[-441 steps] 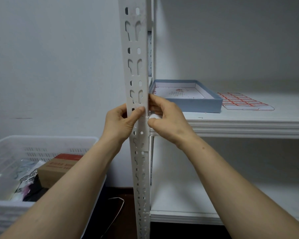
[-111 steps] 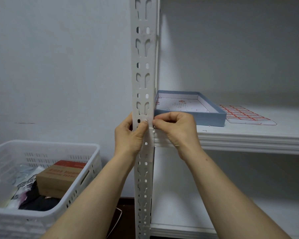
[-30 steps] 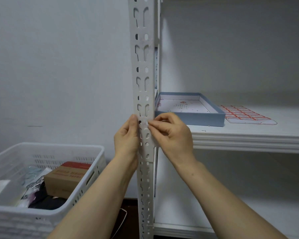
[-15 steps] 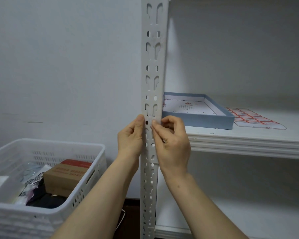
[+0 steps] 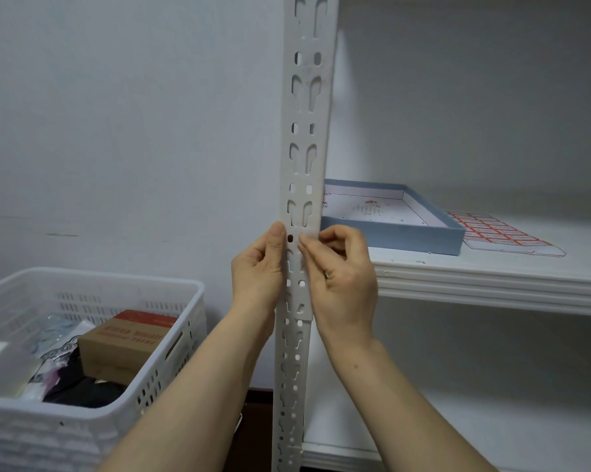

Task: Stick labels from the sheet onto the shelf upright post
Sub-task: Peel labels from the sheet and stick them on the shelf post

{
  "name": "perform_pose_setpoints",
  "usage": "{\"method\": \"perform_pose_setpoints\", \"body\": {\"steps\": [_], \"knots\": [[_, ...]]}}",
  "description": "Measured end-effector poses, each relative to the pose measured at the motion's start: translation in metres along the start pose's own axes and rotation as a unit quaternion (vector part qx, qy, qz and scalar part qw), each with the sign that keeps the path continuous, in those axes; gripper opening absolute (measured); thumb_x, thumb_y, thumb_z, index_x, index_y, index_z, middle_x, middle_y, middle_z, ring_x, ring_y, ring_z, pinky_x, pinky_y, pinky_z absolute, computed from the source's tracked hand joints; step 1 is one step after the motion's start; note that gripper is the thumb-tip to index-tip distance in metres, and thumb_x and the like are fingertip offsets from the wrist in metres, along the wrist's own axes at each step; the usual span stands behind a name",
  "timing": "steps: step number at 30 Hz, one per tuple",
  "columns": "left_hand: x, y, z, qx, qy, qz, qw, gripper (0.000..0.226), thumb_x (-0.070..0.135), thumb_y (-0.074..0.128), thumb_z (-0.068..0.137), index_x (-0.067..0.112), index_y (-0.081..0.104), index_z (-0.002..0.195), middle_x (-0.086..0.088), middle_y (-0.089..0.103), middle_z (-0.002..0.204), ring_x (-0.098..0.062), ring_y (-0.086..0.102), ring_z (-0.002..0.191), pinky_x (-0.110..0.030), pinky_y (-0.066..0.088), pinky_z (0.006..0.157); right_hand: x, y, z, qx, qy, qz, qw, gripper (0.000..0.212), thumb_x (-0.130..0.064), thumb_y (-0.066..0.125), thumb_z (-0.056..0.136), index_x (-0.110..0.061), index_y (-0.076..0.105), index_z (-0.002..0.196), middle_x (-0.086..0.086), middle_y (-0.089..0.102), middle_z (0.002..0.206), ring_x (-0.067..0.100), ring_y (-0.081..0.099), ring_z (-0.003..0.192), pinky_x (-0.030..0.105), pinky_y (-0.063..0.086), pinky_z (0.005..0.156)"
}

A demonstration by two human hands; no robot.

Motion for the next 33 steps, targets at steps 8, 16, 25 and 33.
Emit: {"method": "perform_pose_setpoints", "body": {"steps": [8,16,25,33], "knots": [[0.003,0.004,-0.004,-0.010,-0.005,-0.033,0.999,0.027,0.030,0.053,0.095,0.011,0.072,0.092,0.004,0.075,0.079,-0.006,0.069,0.072,-0.016,0.055,0.063,-0.007,-0.010,0.003,-0.034,-0.108,-0.022,0.993,0.028,-0.023,0.052,0.088,-0.006,0.073,0.096,0.006,0.063,0.097,0.011,0.059,0.082,0.020,0.052,0.069],[0.003,0.004,-0.006,-0.015,-0.014,-0.045,0.999,0.027,0.031,0.053,0.095,0.011,0.072,0.090,0.002,0.075,0.079,-0.008,0.070,0.071,-0.018,0.054,0.061,-0.014,0.000,0.001,-0.086,-0.174,-0.147,0.970,0.022,-0.018,0.052,0.089,-0.006,0.070,0.090,0.005,0.063,0.089,0.019,0.060,0.072,0.027,0.052,0.051],[0.005,0.005,-0.007,-0.022,-0.015,-0.044,0.999,0.027,0.030,0.053,0.095,0.013,0.072,0.088,0.002,0.075,0.077,-0.008,0.069,0.070,-0.018,0.055,0.061,-0.018,0.000,0.006,-0.082,-0.167,-0.149,0.971,0.016,-0.014,0.056,0.087,-0.005,0.070,0.088,0.004,0.062,0.084,0.020,0.059,0.066,0.027,0.049,0.045],[0.009,0.005,-0.009,-0.020,-0.007,-0.048,0.999,0.027,0.028,0.053,0.095,0.013,0.071,0.083,0.006,0.073,0.067,-0.003,0.067,0.061,-0.014,0.052,0.055,-0.020,-0.011,0.012,-0.064,-0.161,-0.093,0.980,0.031,-0.023,0.046,0.089,-0.006,0.073,0.091,0.004,0.064,0.089,0.015,0.060,0.067,0.021,0.046,0.054]]}}
Point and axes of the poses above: each hand's wrist, its own z-axis towards the middle knuckle, its own y-axis out of the palm, x = y × z, the point moved 9 cm from there along z, towards the middle knuckle
